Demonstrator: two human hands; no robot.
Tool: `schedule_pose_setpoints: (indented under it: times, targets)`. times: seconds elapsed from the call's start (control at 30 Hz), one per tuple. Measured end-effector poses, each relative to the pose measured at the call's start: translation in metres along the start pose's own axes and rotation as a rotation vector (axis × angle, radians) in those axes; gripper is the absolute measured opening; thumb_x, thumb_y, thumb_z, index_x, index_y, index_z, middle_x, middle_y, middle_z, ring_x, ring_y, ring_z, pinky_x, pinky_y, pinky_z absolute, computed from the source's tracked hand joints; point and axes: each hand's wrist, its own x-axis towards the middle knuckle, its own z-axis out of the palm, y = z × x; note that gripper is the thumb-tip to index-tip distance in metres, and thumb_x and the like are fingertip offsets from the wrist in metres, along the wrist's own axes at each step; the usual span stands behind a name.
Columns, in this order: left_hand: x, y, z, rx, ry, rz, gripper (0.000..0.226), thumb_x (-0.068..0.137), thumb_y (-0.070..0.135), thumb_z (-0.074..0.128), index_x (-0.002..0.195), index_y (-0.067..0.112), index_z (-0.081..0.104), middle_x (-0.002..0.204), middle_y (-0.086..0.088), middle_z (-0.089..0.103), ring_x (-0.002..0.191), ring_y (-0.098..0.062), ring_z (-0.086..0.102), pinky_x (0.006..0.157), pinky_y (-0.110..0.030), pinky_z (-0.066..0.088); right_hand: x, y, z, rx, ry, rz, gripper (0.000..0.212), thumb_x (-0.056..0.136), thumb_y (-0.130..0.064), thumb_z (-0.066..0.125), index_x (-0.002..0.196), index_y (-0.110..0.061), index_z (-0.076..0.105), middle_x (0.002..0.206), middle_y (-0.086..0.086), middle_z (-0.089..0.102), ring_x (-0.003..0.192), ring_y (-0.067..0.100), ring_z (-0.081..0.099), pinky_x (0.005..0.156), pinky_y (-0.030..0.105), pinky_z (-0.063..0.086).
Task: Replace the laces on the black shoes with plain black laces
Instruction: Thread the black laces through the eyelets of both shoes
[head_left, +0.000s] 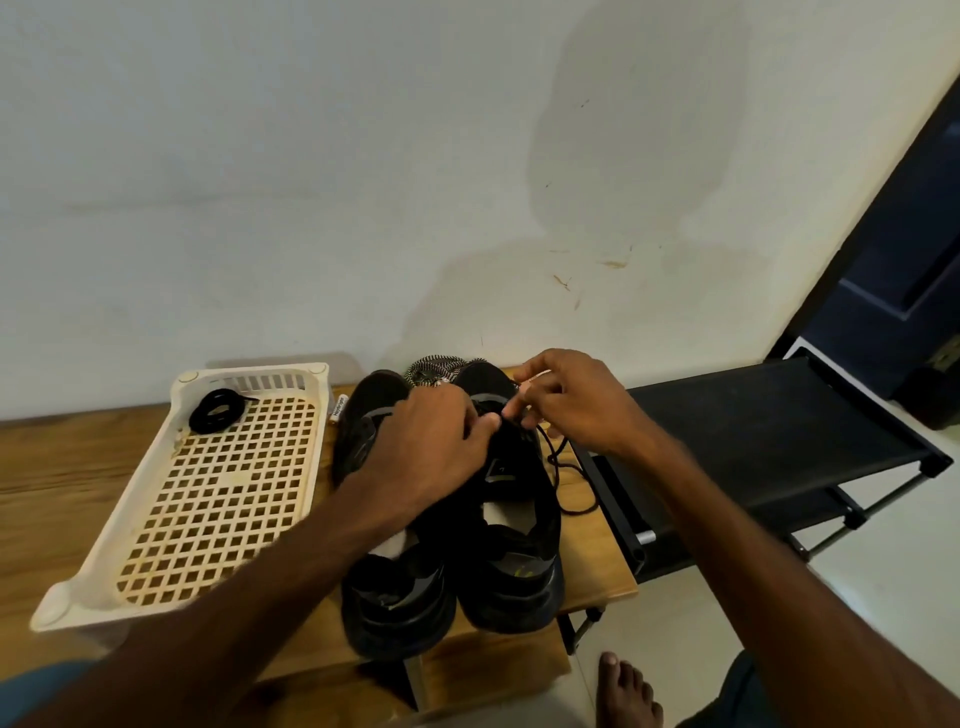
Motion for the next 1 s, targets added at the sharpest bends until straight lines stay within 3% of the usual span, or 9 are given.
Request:
schedule_pose_setpoints:
  times: [0.1, 0.27, 0.37, 0.43, 0.53, 0.63, 0.83, 1.0]
  targets:
    - [-0.001, 0.006, 0.011, 0.078, -0.03, -0.034, 0.038, 0.092, 0.053, 0.066, 0.101, 0.016, 0.069, 0.094, -0.003, 0.069, 0.088, -0.023, 0.068, 0.078, -0.041, 0.059, 0.002, 0.0, 0.003, -0.027, 0.061, 0.007, 0.013, 0.1, -0.013, 0.062, 0.09, -0.019, 0.067, 0.082, -0.005, 0.078, 0.068, 0.0, 0.072, 0.053, 0.005, 0.044]
    - [-0.003, 0.015, 0.02, 0.121, 0.065, -0.081, 0.023, 0.093, 0.036, 0.068, 0.101, 0.014, 0.069, 0.096, -0.007, 0.067, 0.095, -0.03, 0.068, 0.075, -0.034, 0.052, 0.0, 0.002, 0.005, -0.179, 0.113, 0.003, 0.005, 0.088, -0.018, 0.077, 0.087, -0.019, 0.082, 0.087, -0.01, 0.077, 0.081, 0.0, 0.069, 0.067, 0.01, 0.048]
    - [-0.003, 0.014, 0.021, 0.046, 0.092, -0.104, 0.018, 0.091, 0.032, 0.07, 0.091, 0.015, 0.071, 0.091, -0.004, 0.069, 0.093, -0.027, 0.069, 0.079, -0.036, 0.057, -0.001, 0.001, 0.008, -0.157, 0.105, 0.032, 0.003, 0.084, -0.019, 0.081, 0.086, -0.019, 0.083, 0.088, -0.007, 0.078, 0.085, 0.003, 0.07, 0.074, 0.017, 0.055]
    - [-0.002, 0.011, 0.022, -0.019, 0.103, -0.11, 0.016, 0.09, 0.031, 0.072, 0.085, 0.015, 0.072, 0.088, -0.001, 0.071, 0.091, -0.024, 0.07, 0.081, -0.039, 0.059, -0.002, 0.0, 0.013, -0.159, 0.1, 0.051, 0.001, 0.083, -0.019, 0.082, 0.084, -0.02, 0.083, 0.085, -0.006, 0.077, 0.082, 0.003, 0.071, 0.07, 0.016, 0.056]
    - [-0.003, 0.007, 0.023, -0.127, 0.144, -0.123, 0.013, 0.086, 0.027, 0.077, 0.09, 0.015, 0.076, 0.102, 0.003, 0.075, 0.099, -0.019, 0.071, 0.087, -0.038, 0.059, -0.001, -0.002, 0.023, -0.233, 0.092, 0.06, 0.003, 0.083, -0.018, 0.082, 0.083, -0.021, 0.083, 0.08, -0.007, 0.075, 0.075, 0.003, 0.067, 0.063, 0.013, 0.051]
    - [-0.003, 0.004, 0.024, -0.2, 0.165, -0.139, 0.015, 0.083, 0.025, 0.081, 0.094, 0.015, 0.078, 0.106, 0.005, 0.076, 0.101, -0.016, 0.071, 0.089, -0.038, 0.059, 0.001, -0.006, 0.031, -0.296, 0.098, 0.055, 0.01, 0.082, -0.012, 0.078, 0.084, -0.02, 0.084, 0.082, -0.001, 0.077, 0.078, 0.008, 0.069, 0.071, 0.02, 0.057]
    - [-0.003, -0.001, 0.026, -0.225, 0.166, -0.157, 0.016, 0.082, 0.027, 0.082, 0.095, 0.018, 0.078, 0.112, 0.006, 0.075, 0.109, -0.017, 0.069, 0.096, -0.039, 0.056, 0.002, -0.008, 0.036, -0.262, 0.105, 0.062, 0.012, 0.083, -0.01, 0.075, 0.088, -0.016, 0.084, 0.086, 0.004, 0.078, 0.086, 0.012, 0.071, 0.079, 0.027, 0.059]
    - [-0.003, -0.002, 0.027, -0.249, 0.162, -0.155, 0.019, 0.081, 0.028, 0.081, 0.098, 0.02, 0.079, 0.112, 0.009, 0.075, 0.11, -0.015, 0.069, 0.1, -0.042, 0.053, 0.0, -0.004, 0.035, -0.085, 0.137, 0.173, 0.006, 0.084, -0.013, 0.081, 0.089, -0.011, 0.083, 0.087, 0.005, 0.077, 0.089, 0.013, 0.07, 0.084, 0.032, 0.061]
